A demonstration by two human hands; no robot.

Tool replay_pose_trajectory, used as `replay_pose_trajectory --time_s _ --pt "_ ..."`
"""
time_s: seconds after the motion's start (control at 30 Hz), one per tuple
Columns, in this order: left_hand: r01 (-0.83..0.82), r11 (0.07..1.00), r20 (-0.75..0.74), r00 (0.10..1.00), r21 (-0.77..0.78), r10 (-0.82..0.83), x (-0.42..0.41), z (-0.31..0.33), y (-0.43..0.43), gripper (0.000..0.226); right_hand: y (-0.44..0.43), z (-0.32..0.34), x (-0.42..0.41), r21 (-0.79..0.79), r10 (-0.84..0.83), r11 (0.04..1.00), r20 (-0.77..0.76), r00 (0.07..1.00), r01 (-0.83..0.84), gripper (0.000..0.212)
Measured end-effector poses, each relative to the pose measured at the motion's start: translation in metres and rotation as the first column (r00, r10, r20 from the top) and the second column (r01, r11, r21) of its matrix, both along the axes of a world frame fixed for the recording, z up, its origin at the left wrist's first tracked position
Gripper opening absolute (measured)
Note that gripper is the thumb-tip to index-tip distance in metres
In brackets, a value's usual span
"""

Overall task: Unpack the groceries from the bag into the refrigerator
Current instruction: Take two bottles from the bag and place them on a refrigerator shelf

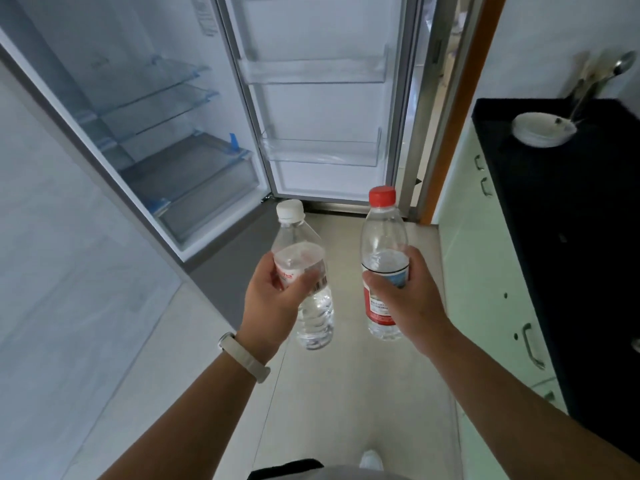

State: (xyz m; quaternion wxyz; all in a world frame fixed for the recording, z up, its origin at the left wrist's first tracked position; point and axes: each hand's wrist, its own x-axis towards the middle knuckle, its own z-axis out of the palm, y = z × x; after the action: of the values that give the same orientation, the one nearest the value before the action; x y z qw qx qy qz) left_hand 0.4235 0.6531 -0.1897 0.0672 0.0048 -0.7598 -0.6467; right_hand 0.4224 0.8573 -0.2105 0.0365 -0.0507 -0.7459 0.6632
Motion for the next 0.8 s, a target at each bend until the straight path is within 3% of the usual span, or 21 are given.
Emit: replay_pose_trajectory --time_s 0.3,0.4,0.8 --pt "-0.115 0.990 -0.014 0.993 0.076 0.117 -0.067 -0.007 -0.058 0.044 -0.052 0.000 -0.075 0.013 0.110 0.994 -0.002 0.994 -0.110 0.037" --pt "-0.128 0.987 0.001 0.992 0.098 0.129 -0.098 -0.015 -0.086 0.035 -0.080 -0.001 -0.107 0.031 0.123 0.992 0.001 0.992 -0.123 0.037" --pt "-0.129 0.981 -0.033 0.990 0.144 0.135 -0.248 -0.011 -0.224 0.042 -0.211 0.023 -0.252 0.132 0.165 0.979 -0.063 0.984 -0.155 0.038"
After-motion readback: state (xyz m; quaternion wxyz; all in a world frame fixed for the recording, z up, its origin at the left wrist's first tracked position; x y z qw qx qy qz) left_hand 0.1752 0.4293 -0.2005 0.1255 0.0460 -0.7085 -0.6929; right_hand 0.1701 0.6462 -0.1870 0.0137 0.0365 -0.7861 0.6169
